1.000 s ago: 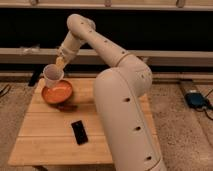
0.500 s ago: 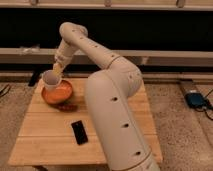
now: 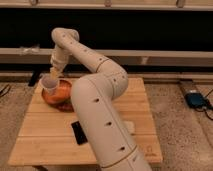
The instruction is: Place the ceramic cup in the ceramic bowl
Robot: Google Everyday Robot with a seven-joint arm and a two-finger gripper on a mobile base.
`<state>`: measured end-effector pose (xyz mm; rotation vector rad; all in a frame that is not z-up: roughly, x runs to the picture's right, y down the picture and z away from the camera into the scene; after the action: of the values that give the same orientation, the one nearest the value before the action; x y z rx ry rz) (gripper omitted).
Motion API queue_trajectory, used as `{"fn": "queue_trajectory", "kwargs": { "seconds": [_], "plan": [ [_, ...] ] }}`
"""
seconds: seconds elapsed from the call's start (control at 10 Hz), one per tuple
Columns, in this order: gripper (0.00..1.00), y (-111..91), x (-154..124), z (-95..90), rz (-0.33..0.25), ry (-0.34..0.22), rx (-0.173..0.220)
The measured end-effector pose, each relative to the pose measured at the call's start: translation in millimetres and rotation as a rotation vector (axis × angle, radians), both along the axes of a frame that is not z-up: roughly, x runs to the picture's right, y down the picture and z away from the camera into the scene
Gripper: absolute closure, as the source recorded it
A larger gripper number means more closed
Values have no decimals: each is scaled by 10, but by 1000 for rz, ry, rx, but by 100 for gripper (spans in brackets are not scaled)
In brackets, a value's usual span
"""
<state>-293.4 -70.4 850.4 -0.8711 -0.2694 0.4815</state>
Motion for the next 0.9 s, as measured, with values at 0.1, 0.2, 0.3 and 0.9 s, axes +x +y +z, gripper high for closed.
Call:
{"fn": "queue_trajectory", "kwargs": {
  "seconds": [0.1, 0.2, 0.3, 0.9],
  "plan": [
    [100, 20, -8, 48, -5, 13, 0],
    [100, 55, -13, 115, -15, 37, 1],
    [100, 79, -3, 155, -21, 53, 1],
    [63, 173, 38, 333, -60, 171, 29]
  ]
}}
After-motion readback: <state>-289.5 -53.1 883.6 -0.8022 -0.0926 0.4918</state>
